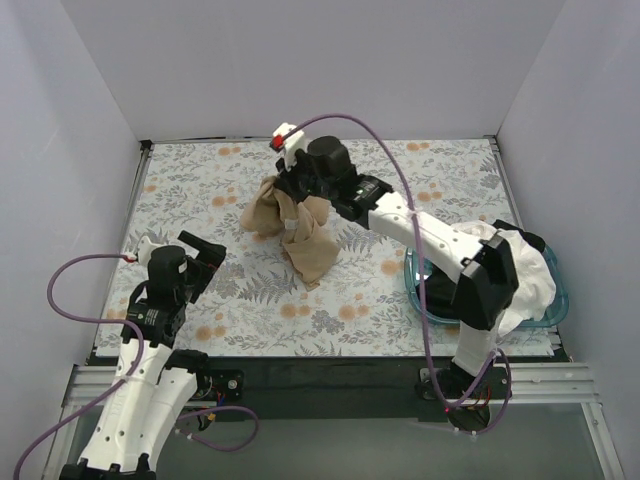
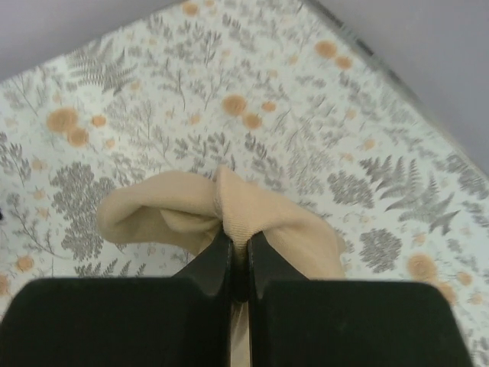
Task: Fold and stack the t-shirts
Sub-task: Move the tshirt to the center of the board, then flatten the tshirt out
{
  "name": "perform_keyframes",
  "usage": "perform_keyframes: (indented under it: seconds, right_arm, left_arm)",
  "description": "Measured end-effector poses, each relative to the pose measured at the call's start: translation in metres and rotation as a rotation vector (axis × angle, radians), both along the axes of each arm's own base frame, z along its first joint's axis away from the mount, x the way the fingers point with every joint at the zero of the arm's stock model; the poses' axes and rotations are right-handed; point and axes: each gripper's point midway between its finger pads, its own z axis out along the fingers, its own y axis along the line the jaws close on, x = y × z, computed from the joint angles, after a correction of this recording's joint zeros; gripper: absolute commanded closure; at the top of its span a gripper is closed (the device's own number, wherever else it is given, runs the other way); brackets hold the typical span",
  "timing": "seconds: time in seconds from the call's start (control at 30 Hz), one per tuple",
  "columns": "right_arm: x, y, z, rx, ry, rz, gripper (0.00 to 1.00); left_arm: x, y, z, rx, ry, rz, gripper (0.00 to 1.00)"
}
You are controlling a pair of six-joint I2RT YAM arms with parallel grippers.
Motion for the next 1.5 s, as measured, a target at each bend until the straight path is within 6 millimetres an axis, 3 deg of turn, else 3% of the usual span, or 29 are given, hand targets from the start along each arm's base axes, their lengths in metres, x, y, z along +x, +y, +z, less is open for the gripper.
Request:
perform_keyframes:
  seconds: [0.03, 0.07, 0.1, 0.13, 0.17, 0.23, 0.33, 0.47, 0.67, 0.77, 0.87, 1.03, 1.2, 1.3, 1.5]
  right_arm:
    - [0.001, 0.008, -0.022, -0.031, 0.030, 0.008, 0.91]
    - [0.001, 0.015, -0.046, -0.066, 0.067, 0.019, 0.73]
    - [0.000, 0.021, -0.069, -0.096, 0.105, 0.034, 0.62]
    - [-0.001, 0.025, -0.092, -0.130, 0.142, 0.044, 0.36]
    - [-0.004, 0.028, -0.115, -0.165, 0.187, 0.053, 0.21]
    - [-0.009, 0.027, -0.151, -0.233, 0.251, 0.064, 0.02]
    - [-0.016, 0.020, -0.171, -0.287, 0.304, 0.062, 0.02]
    - [-0.022, 0.003, -0.152, -0.265, 0.280, 0.024, 0.02]
    - [-0.047, -0.070, -0.099, -0.147, 0.189, -0.173, 0.02]
    - [-0.062, -0.105, -0.089, -0.069, 0.157, -0.254, 0.02]
    - [-0.078, -0.128, -0.105, -0.038, 0.173, -0.286, 0.02]
    - [-0.096, -0.138, -0.148, -0.083, 0.251, -0.271, 0.04]
    - [-0.104, -0.133, -0.156, -0.050, 0.312, -0.254, 0.09]
    - [-0.107, -0.125, -0.162, -0.022, 0.365, -0.248, 0.10]
    - [-0.115, -0.112, -0.209, -0.073, 0.511, -0.239, 0.11]
  left_arm:
    - [0.000, 0.000, -0.003, -0.001, 0.006, 0.001, 0.02]
    - [-0.001, 0.000, -0.006, -0.003, 0.013, 0.002, 0.02]
    - [-0.001, 0.000, -0.009, -0.003, 0.021, 0.002, 0.02]
    - [-0.001, -0.001, -0.012, -0.004, 0.030, 0.002, 0.02]
    - [-0.001, -0.001, -0.015, -0.005, 0.038, 0.001, 0.02]
    - [0.000, -0.002, -0.019, -0.008, 0.054, -0.002, 0.02]
    - [0.004, -0.005, -0.028, -0.014, 0.078, -0.009, 0.02]
    - [0.007, -0.010, -0.044, -0.025, 0.114, -0.029, 0.02]
    - [0.013, -0.018, -0.064, -0.045, 0.148, -0.063, 0.04]
    - [0.017, -0.024, -0.075, -0.054, 0.156, -0.089, 0.08]
    - [0.023, -0.028, -0.086, -0.053, 0.163, -0.116, 0.14]
    - [0.041, -0.032, -0.099, -0.035, 0.162, -0.142, 0.32]
    - [0.055, -0.031, -0.127, -0.003, 0.227, -0.147, 0.50]
    - [0.065, -0.031, -0.142, 0.016, 0.260, -0.150, 0.55]
    - [0.091, -0.034, -0.141, 0.042, 0.218, -0.175, 0.60]
